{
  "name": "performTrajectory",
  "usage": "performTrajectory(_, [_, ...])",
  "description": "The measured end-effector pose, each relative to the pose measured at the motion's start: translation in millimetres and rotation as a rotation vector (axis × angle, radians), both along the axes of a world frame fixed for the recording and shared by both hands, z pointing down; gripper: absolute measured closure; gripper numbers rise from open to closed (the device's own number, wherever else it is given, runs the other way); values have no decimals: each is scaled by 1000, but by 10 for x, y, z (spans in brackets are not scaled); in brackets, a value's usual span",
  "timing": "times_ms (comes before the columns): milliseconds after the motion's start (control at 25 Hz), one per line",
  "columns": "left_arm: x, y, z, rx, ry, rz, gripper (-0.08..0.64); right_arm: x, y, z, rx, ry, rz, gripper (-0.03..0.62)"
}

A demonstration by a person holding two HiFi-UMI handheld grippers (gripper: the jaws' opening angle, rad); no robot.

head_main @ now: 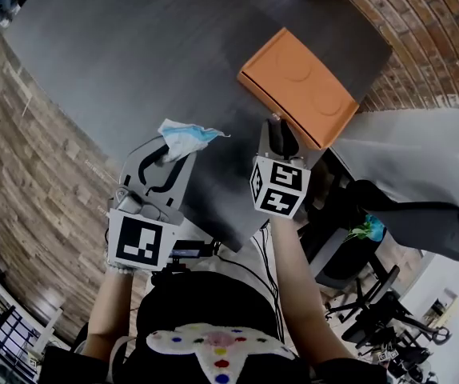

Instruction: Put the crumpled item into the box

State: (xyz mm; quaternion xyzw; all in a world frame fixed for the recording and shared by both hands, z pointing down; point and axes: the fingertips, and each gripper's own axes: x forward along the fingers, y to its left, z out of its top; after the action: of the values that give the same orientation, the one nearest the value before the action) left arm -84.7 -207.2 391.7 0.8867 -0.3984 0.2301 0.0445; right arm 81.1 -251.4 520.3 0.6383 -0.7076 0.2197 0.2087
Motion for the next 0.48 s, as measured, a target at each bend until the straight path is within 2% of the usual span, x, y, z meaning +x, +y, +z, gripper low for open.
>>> performTrajectory(280, [0,-9,30,-5,5,9,479,-32,-48,48,-16,11,-1,472])
performTrajectory(360, [2,-14,38,-8,7,8,479,17,-57,54,-22,33,12,515])
performTrajectory(480, [10,-16,49,-12,9,8,479,43,-66,61,-35,60,11,523])
